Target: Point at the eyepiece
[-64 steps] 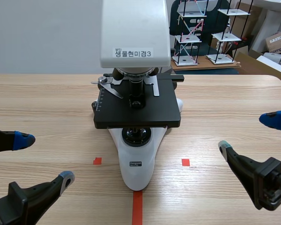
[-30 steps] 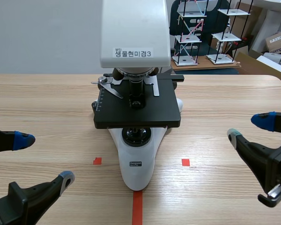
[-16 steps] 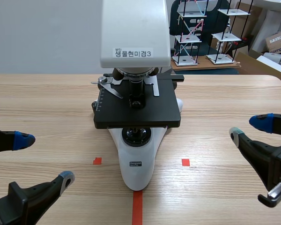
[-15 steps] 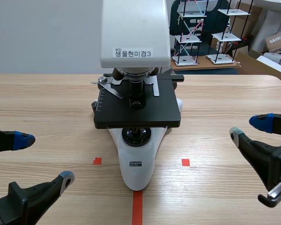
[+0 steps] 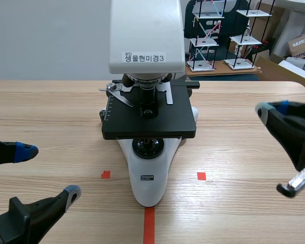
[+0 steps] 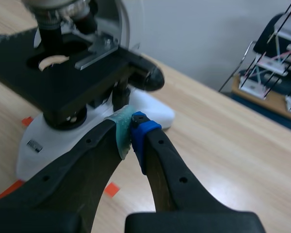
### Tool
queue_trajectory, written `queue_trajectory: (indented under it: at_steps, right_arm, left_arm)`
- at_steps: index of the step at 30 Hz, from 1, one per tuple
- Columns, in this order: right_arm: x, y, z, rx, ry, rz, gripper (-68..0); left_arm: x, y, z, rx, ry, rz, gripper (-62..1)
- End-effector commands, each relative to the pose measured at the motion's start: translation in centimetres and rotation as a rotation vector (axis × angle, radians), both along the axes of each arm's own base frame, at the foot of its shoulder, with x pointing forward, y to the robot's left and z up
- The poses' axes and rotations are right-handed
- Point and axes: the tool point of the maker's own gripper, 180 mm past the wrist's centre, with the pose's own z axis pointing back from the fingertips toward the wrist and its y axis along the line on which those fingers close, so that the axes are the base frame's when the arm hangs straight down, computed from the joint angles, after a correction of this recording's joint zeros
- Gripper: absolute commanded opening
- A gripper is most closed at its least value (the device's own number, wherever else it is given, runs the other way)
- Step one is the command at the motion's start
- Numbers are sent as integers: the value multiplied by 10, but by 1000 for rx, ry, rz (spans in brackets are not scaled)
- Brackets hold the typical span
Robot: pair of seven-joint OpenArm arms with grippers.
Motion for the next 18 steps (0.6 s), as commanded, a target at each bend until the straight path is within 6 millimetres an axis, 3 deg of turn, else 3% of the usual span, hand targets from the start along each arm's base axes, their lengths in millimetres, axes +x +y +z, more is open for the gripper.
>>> queue_trajectory:
  at_steps: [1, 8, 18]
  right_arm:
    - [10, 6, 35, 20, -94, 10, -670]
    - [32, 15, 96, 61, -225, -6, -670]
    - [63, 16, 156, 68, -330, -15, -669]
  left_arm:
    - [2, -1, 6, -20, -19, 2, 14]
    - [2, -1, 6, -20, -18, 3, 14]
    - [2, -2, 7, -22, -21, 3, 14]
